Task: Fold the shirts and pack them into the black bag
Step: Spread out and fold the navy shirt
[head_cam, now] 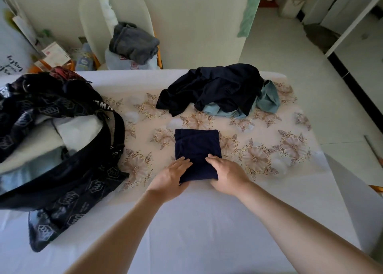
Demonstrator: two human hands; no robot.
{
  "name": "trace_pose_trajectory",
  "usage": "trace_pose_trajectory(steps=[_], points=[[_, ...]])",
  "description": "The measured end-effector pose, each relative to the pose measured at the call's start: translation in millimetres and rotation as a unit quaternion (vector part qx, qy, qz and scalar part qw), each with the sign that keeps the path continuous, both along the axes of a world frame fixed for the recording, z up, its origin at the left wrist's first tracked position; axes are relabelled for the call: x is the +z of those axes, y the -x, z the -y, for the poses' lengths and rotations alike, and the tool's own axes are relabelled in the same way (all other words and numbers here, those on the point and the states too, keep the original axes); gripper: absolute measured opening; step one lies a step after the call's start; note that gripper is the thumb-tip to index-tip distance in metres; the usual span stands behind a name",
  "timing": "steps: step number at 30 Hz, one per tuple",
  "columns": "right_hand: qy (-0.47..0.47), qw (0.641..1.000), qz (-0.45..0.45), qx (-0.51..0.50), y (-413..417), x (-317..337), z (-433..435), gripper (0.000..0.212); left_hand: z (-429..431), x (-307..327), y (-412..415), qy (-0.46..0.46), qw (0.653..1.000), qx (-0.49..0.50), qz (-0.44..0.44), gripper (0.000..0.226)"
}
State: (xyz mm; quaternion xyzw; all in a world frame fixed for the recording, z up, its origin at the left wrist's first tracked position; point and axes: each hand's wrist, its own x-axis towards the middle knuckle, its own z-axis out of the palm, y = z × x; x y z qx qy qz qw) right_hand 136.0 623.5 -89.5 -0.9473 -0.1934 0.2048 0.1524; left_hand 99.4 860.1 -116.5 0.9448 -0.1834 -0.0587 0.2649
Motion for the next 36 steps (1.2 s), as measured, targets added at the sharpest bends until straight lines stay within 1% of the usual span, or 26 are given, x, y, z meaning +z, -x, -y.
trace_pose_trajectory(steps=[3,5,7,8,9,11,12,13,14,15,16,17,18,19,20,21,23,24,26,29,32,34,36], points=[[-0.071,0.987,-0.054,-0.131,-6,17,-1,0.045,4,27,-4,0.061,0.990,0.129,-0.025,0.040],[-0.121,0.971,-0.092,-0.186,-8,21,5,0.028,5,37,-4,0.103,0.974,0.197,-0.047,0.029],[-0.162,0.956,-0.091,-0.228,-5,23,9,0.018,7,40,-4,0.145,0.954,0.256,-0.065,0.020],[-0.175,0.950,-0.083,-0.247,-4,24,9,0.016,8,41,-5,0.147,0.945,0.285,-0.064,0.020],[-0.182,0.945,-0.075,-0.262,-3,25,8,0.015,10,41,-6,0.125,0.943,0.307,-0.042,0.021],[-0.172,0.943,-0.049,-0.279,-7,23,4,0.020,15,37,-12,0.027,0.950,0.304,0.068,0.025],[-0.149,0.946,-0.036,-0.285,-11,20,2,0.025,19,35,-14,-0.010,0.952,0.275,0.134,0.026],[-0.117,0.948,-0.027,-0.294,-15,16,-2,0.031,24,34,-17,-0.028,0.956,0.228,0.181,0.026],[-0.077,0.950,-0.024,-0.302,-17,12,-5,0.036,29,31,-19,-0.042,0.965,0.168,0.198,0.026],[-0.031,0.953,-0.015,-0.301,-18,9,-8,0.040,35,27,-21,-0.065,0.973,0.108,0.194,0.030],[0.013,0.960,0.012,-0.280,-17,7,-10,0.045,39,22,-22,-0.098,0.978,0.063,0.174,0.037],[0.051,0.968,0.056,-0.239,-16,6,-11,0.053,42,17,-22,-0.131,0.981,0.042,0.139,0.044],[0.079,0.974,0.106,-0.186,-15,4,-11,0.060,43,14,-23,-0.153,0.983,0.041,0.098,0.050],[0.084,0.977,0.147,-0.132,-14,4,-12,0.066,42,11,-25,-0.162,0.984,0.046,0.056,0.055],[0.070,0.980,0.168,-0.079,-15,4,-12,0.070,40,9,-27,-0.160,0.986,0.047,0.023,0.057],[0.049,0.984,0.171,-0.026,-16,1,-11,0.068,39,7,-29,-0.149,0.988,0.044,-0.001,0.058],[0.017,0.992,0.122,0.041,-14,-8,-11,0.062,34,2,-32,-0.109,0.992,0.038,-0.051,0.061],[0.018,0.994,0.095,0.053,-11,-13,-11,0.063,32,2,-33,-0.082,0.993,0.041,-0.074,0.064],[0.031,0.994,0.091,0.053,-4,-24,-8,0.065,31,3,-34,-0.036,0.990,0.074,-0.113,0.067],[0.031,0.996,0.079,0.040,-1,-27,-8,0.066,39,15,-36,0.016,0.967,0.178,-0.184,0.070],[0.034,0.998,0.045,0.024,-2,-23,-11,0.072,51,31,-45,0.019,0.944,0.253,-0.210,0.069],[0.038,0.998,0.052,0.020,0,-21,-11,0.073,55,42,-56,0.006,0.921,0.304,-0.242,0.063],[0.041,0.996,0.073,0.022,6,-20,-12,0.069,53,52,-66,-0.007,0.896,0.329,-0.297,0.058]])
